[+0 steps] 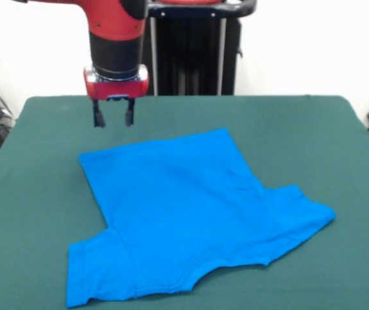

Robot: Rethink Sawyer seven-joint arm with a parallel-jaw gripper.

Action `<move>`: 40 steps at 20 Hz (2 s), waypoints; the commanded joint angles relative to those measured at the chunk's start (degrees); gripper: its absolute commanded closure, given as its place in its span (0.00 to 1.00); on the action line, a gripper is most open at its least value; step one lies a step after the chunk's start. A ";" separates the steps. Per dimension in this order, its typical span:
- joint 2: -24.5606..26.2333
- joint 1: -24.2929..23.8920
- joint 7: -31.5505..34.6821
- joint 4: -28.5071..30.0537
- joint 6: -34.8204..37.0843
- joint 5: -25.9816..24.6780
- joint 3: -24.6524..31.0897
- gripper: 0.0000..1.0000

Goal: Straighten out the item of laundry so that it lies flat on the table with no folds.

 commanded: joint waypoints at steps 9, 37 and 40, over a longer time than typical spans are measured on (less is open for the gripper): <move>3.44 10.93 3.20 -8.76 5.17 7.35 2.96 0.00; 8.94 23.41 10.78 -18.36 0.10 16.09 -2.26 0.00; 9.45 24.84 11.69 -19.12 -0.46 17.05 -3.15 0.00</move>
